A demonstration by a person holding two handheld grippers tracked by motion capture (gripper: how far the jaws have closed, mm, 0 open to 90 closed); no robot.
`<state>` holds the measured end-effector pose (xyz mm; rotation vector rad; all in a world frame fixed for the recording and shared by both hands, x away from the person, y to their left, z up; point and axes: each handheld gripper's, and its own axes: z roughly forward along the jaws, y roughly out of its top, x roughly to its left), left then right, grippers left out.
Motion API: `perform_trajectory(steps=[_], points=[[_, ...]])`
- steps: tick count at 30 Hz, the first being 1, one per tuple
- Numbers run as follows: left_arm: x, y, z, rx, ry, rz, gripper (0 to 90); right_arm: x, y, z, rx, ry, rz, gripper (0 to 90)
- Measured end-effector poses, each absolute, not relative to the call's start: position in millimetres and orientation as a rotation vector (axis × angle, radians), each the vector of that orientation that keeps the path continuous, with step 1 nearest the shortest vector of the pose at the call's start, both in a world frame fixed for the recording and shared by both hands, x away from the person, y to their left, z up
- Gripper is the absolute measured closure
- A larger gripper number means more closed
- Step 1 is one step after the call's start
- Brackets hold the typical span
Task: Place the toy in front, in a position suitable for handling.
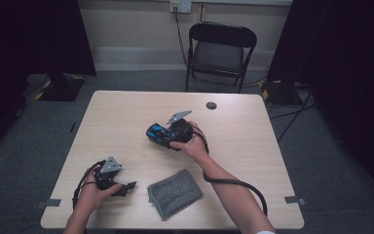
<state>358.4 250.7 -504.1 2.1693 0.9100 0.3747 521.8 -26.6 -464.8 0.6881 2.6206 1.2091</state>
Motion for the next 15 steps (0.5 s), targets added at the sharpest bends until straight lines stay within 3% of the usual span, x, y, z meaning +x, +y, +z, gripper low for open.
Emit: perform_trajectory(steps=[15], points=[[358.5,250.7,-504.1,2.17,0.91,0.373,9.5,518.9,-88.3,-479.1,0.79,2.571,1.17,26.9]])
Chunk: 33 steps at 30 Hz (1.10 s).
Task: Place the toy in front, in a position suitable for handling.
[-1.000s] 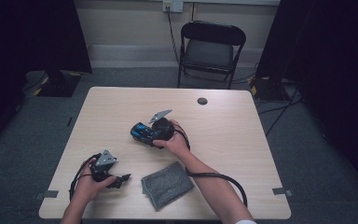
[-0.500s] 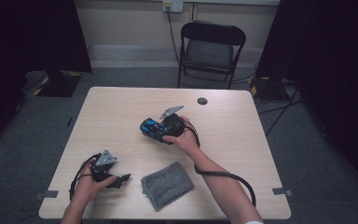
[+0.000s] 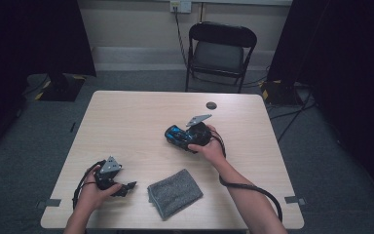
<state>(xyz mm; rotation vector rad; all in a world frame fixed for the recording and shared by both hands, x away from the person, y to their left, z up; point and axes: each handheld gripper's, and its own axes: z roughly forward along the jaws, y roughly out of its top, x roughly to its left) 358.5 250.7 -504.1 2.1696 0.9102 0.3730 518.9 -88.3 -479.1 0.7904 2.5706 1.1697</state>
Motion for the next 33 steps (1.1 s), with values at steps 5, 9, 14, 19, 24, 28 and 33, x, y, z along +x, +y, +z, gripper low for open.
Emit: perform_trajectory(steps=[5,9,14,19,24,28,33], points=[[358.5,250.6,-504.1,2.169,0.91,0.373,9.5,515.5,-102.4,-485.2,0.806,2.556,1.166,26.9],[358.5,250.7,-504.1,2.17,0.91,0.373,9.5,512.5,-109.3,-490.4,0.807,2.548,1.164,26.9],[358.4,250.6,-504.1,2.17,0.911,0.374,9.5,509.1,-111.5,-494.6,0.776,2.55,1.141,26.8],[358.5,250.6,-504.1,2.17,0.91,0.374,9.6,505.4,-117.4,-499.6,0.78,2.542,1.15,26.8],[358.6,250.7,-504.1,2.17,0.908,0.371,9.5,503.2,-120.0,-501.0,0.77,2.535,1.152,26.7],[358.5,250.7,-504.0,2.171,0.909,0.374,9.5,502.1,-122.4,-501.6,0.759,2.534,1.159,26.6],[358.5,250.6,-504.1,2.17,0.909,0.374,9.5,501.1,-124.0,-501.6,0.764,2.537,1.152,25.4]])
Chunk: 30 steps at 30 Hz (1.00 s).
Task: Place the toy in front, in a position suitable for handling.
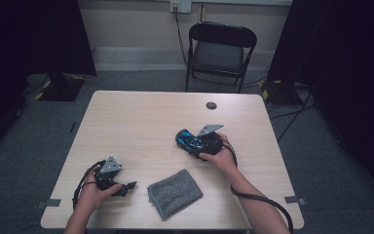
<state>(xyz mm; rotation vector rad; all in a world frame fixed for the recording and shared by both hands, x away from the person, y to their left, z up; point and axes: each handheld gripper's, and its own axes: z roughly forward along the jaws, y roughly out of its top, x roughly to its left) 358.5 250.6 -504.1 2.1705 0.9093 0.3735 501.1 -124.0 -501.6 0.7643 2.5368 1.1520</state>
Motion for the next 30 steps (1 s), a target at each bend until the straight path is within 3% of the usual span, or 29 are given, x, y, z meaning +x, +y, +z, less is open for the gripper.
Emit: perform_trajectory(steps=[7,20,30], points=[[358.5,250.7,-504.1,2.171,0.91,0.374,9.6,496.5,-129.7,-497.6,0.782,2.491,1.141,14.8],[358.5,250.3,-504.1,2.169,0.912,0.375,9.5,469.3,-160.8,-499.2,0.904,2.46,1.107,13.9],[358.0,249.7,-503.8,2.17,0.922,0.381,9.6,470.2,-158.3,-504.1,0.904,2.501,1.09,15.2]])
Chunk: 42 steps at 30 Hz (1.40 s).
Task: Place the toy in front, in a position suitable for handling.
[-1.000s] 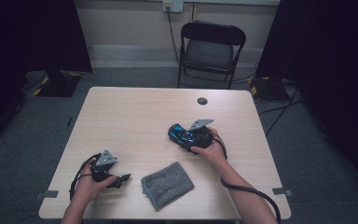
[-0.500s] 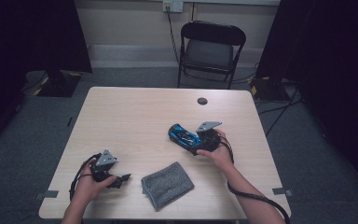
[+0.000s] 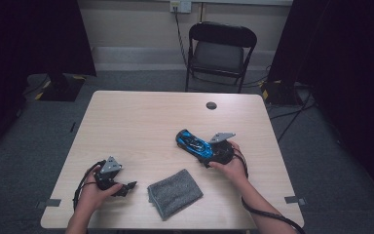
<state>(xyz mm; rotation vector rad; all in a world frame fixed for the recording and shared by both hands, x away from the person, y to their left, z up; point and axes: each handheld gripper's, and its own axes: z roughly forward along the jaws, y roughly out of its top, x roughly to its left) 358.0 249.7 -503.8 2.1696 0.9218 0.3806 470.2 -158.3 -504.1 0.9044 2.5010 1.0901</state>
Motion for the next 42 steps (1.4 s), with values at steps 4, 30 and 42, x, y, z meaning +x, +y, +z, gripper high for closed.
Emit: perform_trajectory(steps=[4,30,42], points=[[357.7,249.6,-503.9,2.168,0.924,0.383,9.6,470.2,-159.4,-504.1,0.906,2.503,1.091,15.2],[352.3,234.7,-484.5,2.082,0.957,0.343,16.9,470.0,-166.0,-503.6,0.86,2.512,1.122,23.5],[333.8,177.0,-454.8,2.102,0.736,0.295,22.6,469.8,-165.9,-503.6,0.862,2.511,1.123,23.7]])
